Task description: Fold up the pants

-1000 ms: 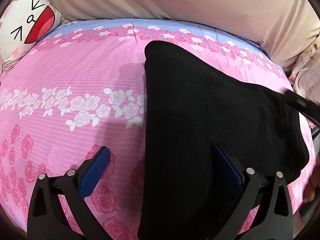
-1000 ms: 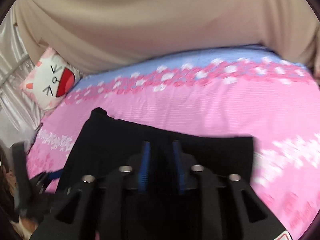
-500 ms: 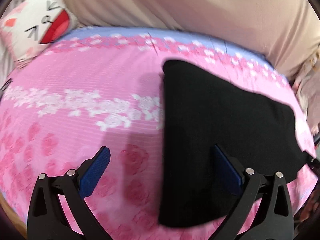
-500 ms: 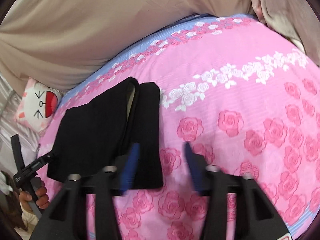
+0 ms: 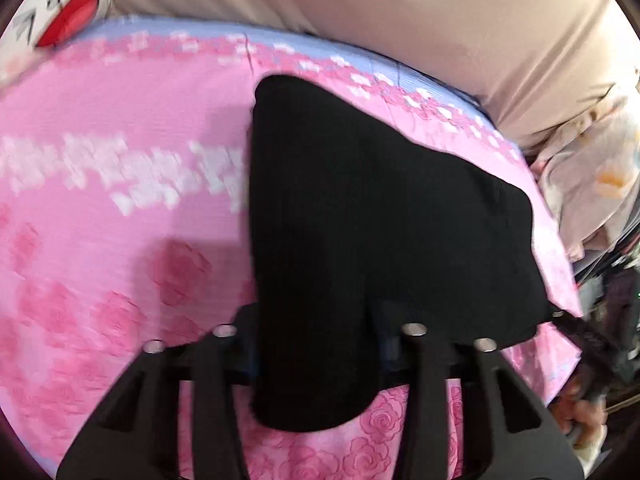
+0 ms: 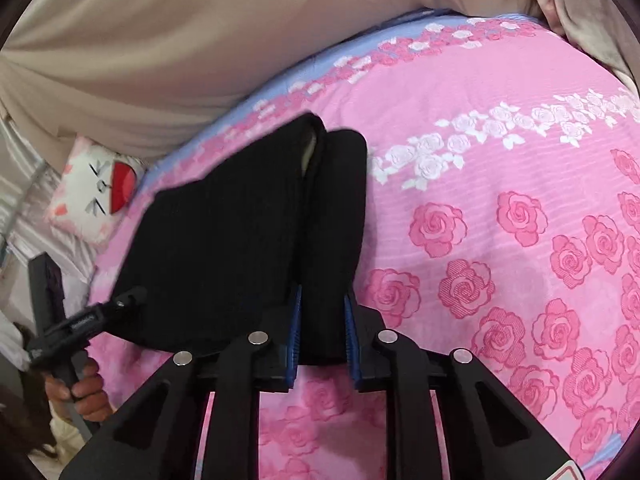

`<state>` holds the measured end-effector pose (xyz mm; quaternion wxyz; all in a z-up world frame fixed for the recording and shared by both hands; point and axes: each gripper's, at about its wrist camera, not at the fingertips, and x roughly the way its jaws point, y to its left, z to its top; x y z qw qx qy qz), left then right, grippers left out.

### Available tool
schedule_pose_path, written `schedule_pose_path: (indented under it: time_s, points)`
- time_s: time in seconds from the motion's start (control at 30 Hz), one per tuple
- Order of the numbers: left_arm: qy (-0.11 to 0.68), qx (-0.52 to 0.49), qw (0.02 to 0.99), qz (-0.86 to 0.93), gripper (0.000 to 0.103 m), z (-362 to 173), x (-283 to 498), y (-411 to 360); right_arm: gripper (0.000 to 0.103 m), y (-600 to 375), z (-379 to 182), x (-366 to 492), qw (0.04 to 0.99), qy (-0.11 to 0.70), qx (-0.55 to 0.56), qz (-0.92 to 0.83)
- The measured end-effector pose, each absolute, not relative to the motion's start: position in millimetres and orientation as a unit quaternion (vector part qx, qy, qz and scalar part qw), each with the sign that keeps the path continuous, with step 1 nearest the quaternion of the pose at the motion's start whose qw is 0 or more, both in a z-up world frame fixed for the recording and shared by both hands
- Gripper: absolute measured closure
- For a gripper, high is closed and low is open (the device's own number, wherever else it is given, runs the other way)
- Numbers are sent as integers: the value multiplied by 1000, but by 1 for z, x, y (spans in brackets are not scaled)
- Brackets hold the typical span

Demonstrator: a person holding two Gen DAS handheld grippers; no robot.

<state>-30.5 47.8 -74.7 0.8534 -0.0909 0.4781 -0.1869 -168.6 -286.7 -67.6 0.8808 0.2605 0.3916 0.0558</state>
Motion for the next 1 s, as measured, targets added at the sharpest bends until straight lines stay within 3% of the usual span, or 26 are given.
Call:
schedule_pose_path:
  time_s: [0.17,0.23,0.3,0.37,0.4,0.5,0.73,1.0]
  points:
    - [513,-108,820,-229,69,-68,-45,60,83,-293,-69,-195,862,418,279,62]
    - [525,-109,815,-219,57,-77,-51,64,75,-297,-85,-194,851,436,290,52]
    - [523,-112,823,-191,20,-84,-52,67,63,-303,-97,-196,833,433,335,75]
    - [510,-138,829,-182,11,-81,-56,72,58,-306,-95,-197,827,411,372,99]
    - [502,-158,825,-205,7,-75,-56,73,48,-306,-93,-198,827,401,379,109]
    - [501,-180,815,-230,5,-72,-50,71,28,-307,-90,-191,818,376,409,147]
    - [545,-237,763,-255,5,-96,-33,60,18,-321,-102,-187,781,347,480,195]
    - [533,-209,781,-250,8,-93,-30,43,13,-288,-91,-152,827,383,379,160]
